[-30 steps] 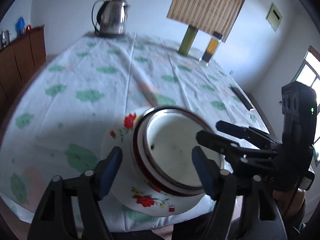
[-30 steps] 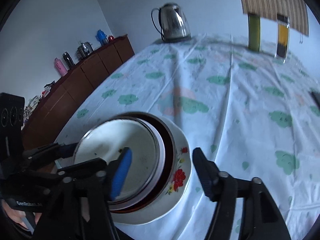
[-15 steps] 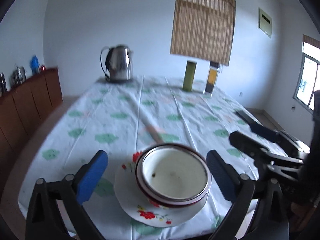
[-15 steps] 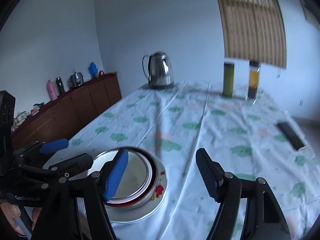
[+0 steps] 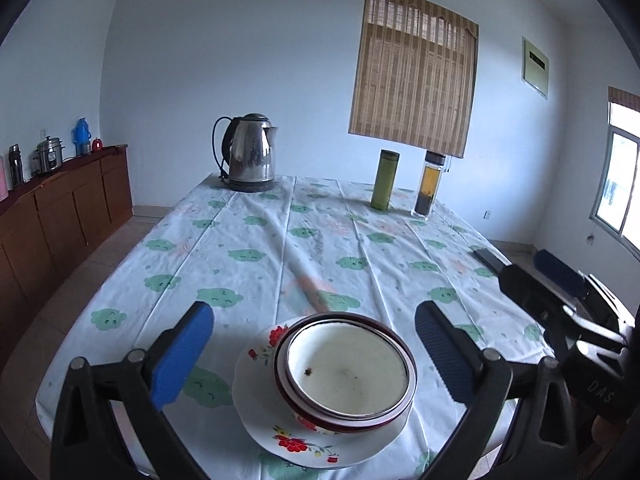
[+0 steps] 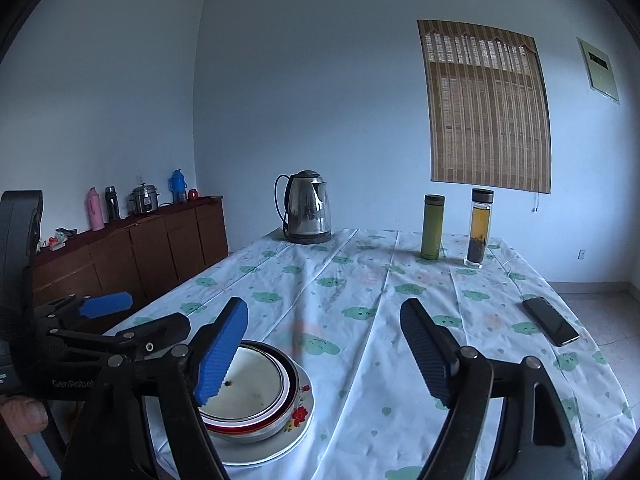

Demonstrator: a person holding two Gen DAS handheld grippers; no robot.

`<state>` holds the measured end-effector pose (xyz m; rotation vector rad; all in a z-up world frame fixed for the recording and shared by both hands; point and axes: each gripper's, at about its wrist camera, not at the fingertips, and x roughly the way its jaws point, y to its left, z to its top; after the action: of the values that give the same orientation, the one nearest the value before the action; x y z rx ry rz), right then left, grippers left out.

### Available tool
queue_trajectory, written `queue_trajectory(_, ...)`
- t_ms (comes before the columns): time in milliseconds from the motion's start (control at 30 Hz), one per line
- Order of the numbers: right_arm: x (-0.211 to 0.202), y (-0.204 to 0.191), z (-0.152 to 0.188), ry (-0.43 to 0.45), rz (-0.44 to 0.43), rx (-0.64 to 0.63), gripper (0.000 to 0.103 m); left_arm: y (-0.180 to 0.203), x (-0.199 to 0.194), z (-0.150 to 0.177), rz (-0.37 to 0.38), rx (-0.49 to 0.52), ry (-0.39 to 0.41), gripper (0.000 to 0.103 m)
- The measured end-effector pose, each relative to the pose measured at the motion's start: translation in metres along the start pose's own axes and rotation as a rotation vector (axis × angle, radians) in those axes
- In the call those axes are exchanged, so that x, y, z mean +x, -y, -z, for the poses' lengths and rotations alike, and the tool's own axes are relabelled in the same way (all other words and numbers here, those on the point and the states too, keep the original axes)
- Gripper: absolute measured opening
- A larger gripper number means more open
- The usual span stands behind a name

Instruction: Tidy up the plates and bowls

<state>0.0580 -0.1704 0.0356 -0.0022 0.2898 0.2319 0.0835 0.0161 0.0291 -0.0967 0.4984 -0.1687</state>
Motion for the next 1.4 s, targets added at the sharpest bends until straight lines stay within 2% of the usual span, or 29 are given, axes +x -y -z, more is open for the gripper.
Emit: queue_trajectory(1400, -0.011, 0.006, 0.004, 0.009, -0.017, 0.031, 0.081, 0.003, -0.004, -0.003, -0.004, 0.01, 0.0, 0.103)
